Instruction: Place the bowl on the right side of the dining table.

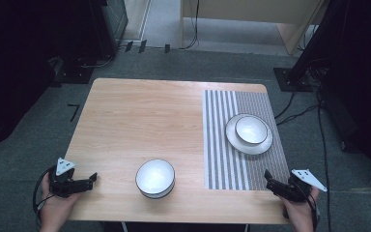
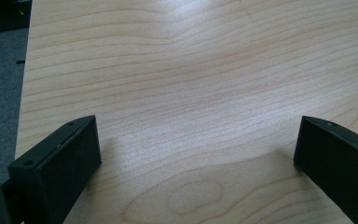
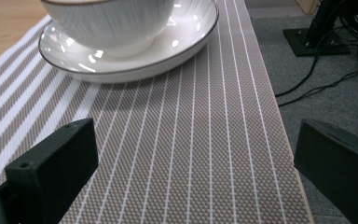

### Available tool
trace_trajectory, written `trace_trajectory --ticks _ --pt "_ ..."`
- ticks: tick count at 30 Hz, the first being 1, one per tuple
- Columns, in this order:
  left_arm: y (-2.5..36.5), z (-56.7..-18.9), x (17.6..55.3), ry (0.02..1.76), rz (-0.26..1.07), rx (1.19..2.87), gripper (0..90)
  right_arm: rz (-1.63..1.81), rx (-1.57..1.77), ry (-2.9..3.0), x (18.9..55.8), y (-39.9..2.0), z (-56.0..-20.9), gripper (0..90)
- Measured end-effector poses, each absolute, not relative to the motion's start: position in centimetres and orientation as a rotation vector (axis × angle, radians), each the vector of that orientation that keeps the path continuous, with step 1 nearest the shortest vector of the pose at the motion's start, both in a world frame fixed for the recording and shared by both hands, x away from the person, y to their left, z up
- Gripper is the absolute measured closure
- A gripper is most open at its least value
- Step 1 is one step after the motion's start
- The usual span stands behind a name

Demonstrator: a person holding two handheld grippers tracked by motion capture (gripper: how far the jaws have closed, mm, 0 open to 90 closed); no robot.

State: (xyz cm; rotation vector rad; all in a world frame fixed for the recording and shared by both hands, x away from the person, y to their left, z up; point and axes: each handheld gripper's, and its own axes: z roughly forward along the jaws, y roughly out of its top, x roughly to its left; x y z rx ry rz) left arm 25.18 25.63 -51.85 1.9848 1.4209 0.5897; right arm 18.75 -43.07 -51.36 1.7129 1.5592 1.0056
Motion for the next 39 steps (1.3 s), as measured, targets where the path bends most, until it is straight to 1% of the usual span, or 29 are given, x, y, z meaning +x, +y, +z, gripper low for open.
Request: trace_trajectory --ticks 12,18,39 --pt "25.6 -51.9 25.2 1.421 0.590 1.985 0.0 0.903 1.744 1.659 18.9 -42.9 -52.2 0.0" --pt "25.6 -51.9 25.2 1.421 0.589 1.985 0.0 0.760 1.773 1.748 19.3 -42.6 -52.6 0.0" --pt "25.6 -51.9 25.3 1.416 0.588 1.986 0.0 0.762 1.767 1.757 19.4 -42.6 -52.6 0.2"
